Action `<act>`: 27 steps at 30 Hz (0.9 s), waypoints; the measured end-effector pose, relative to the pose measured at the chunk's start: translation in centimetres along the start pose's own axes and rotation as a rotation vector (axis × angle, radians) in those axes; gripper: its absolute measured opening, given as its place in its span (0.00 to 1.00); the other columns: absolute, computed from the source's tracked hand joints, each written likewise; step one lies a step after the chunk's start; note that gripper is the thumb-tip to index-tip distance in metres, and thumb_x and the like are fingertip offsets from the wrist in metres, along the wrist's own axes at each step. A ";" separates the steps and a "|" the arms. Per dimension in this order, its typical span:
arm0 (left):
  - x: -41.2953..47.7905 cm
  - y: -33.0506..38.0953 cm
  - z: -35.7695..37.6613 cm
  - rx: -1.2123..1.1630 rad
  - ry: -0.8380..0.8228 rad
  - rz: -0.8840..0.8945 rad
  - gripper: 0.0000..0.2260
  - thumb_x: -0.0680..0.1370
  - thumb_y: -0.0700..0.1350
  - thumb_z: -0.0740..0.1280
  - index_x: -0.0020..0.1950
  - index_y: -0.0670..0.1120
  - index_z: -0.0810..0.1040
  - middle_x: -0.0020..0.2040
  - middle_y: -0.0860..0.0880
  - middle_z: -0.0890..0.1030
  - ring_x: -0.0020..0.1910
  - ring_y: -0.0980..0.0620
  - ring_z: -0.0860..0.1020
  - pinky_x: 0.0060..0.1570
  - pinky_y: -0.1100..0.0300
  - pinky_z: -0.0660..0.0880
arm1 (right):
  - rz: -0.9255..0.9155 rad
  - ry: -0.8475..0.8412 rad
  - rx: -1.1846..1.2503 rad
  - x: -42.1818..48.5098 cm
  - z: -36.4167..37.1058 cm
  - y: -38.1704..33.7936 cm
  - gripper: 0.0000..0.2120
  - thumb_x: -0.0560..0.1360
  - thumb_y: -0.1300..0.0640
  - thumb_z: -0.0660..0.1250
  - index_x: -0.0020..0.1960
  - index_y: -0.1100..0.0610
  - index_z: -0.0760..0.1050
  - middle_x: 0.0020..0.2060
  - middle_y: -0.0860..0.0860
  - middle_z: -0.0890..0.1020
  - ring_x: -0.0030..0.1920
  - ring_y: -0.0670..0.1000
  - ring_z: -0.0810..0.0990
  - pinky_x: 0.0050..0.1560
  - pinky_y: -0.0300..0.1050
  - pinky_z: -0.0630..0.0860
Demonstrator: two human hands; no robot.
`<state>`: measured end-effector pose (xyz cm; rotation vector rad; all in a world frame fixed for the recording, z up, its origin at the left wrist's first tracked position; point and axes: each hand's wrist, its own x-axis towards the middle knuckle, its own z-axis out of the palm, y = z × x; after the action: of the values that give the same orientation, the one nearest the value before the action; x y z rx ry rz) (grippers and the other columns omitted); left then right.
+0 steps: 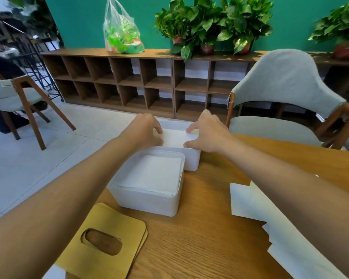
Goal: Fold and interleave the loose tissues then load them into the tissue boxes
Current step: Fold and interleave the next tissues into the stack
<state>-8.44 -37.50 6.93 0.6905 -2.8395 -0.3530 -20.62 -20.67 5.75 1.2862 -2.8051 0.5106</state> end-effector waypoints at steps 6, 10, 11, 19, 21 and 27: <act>-1.3 0.8 -1.5 -0.074 0.068 0.150 0.21 0.76 0.54 0.77 0.68 0.52 0.81 0.67 0.51 0.79 0.61 0.53 0.77 0.57 0.60 0.74 | -0.044 0.024 0.253 -1.8 -1.2 0.8 0.26 0.75 0.42 0.72 0.71 0.46 0.73 0.70 0.47 0.72 0.68 0.51 0.69 0.66 0.50 0.70; -3.5 2.4 -2.7 -0.152 0.000 0.259 0.28 0.74 0.61 0.76 0.73 0.57 0.76 0.72 0.55 0.75 0.68 0.55 0.73 0.67 0.54 0.73 | -0.056 0.022 0.368 -4.9 -2.8 1.7 0.28 0.75 0.42 0.72 0.73 0.42 0.69 0.73 0.43 0.70 0.72 0.49 0.68 0.70 0.54 0.71; -4.1 3.0 -2.9 -0.161 -0.022 0.272 0.30 0.74 0.62 0.75 0.75 0.58 0.74 0.73 0.56 0.74 0.69 0.55 0.72 0.69 0.53 0.73 | -0.047 0.031 0.377 -5.9 -3.3 2.0 0.28 0.75 0.42 0.72 0.73 0.41 0.68 0.73 0.42 0.70 0.72 0.48 0.68 0.71 0.54 0.71; -9.8 11.6 0.4 -0.322 -0.104 0.390 0.29 0.76 0.64 0.72 0.76 0.61 0.71 0.76 0.59 0.70 0.72 0.57 0.69 0.69 0.58 0.70 | 0.037 0.103 0.454 -17.6 -6.3 8.1 0.26 0.75 0.40 0.71 0.72 0.38 0.70 0.72 0.40 0.71 0.72 0.46 0.69 0.71 0.54 0.72; -11.1 14.2 2.2 -0.323 -0.131 0.431 0.28 0.76 0.64 0.71 0.75 0.61 0.72 0.76 0.59 0.70 0.73 0.58 0.68 0.70 0.58 0.70 | 0.093 0.119 0.435 -20.5 -6.4 10.1 0.25 0.76 0.40 0.71 0.71 0.37 0.70 0.72 0.37 0.70 0.72 0.46 0.68 0.71 0.53 0.72; -14.1 20.8 8.5 -0.346 -0.211 0.479 0.24 0.75 0.66 0.72 0.70 0.63 0.77 0.73 0.62 0.73 0.72 0.58 0.71 0.73 0.50 0.71 | 0.260 0.137 0.423 -27.7 -5.9 15.4 0.21 0.76 0.42 0.71 0.67 0.34 0.71 0.73 0.38 0.69 0.72 0.47 0.68 0.70 0.57 0.72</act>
<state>-7.05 -11.32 2.66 -0.1010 -2.8960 -0.8398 -14.39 10.86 2.80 0.8789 -2.8548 1.2056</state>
